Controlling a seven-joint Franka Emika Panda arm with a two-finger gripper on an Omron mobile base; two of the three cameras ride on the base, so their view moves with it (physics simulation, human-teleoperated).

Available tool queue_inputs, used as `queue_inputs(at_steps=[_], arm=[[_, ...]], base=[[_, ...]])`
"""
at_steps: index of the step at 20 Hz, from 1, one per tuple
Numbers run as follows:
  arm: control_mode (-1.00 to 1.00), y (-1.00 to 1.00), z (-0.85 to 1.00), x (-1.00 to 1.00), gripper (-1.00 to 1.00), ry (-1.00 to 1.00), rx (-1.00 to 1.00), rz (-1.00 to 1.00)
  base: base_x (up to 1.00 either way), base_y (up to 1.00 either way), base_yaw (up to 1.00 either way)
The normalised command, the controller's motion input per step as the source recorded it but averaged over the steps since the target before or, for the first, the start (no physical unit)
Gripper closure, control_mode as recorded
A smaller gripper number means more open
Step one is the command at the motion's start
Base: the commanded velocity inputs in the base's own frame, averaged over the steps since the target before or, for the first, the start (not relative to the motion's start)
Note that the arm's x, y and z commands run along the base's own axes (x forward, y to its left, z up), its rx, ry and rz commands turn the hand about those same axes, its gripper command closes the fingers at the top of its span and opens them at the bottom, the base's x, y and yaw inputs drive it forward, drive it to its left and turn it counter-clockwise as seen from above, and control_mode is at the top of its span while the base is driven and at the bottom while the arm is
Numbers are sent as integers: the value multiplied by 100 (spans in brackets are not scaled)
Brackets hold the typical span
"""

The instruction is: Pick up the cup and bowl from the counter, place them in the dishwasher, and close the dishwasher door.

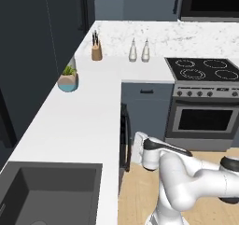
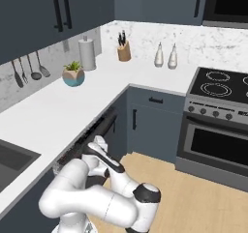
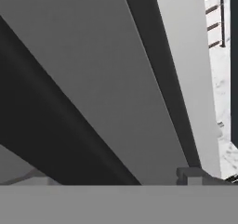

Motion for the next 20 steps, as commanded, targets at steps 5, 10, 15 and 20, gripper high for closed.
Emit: queue_inputs(at_steps=[5,10,15,20], arm=[[-100,0,-21,26,-100,-17,44,80],[-100,0,-5,35,-100,-12,52,79],[-100,0,-9,46,-100,-7,56,75],[-100,3,-13,68,-100,-6,62,65]], base=[[0,0,0],[0,0,0],[0,0,0],[0,0,0]])
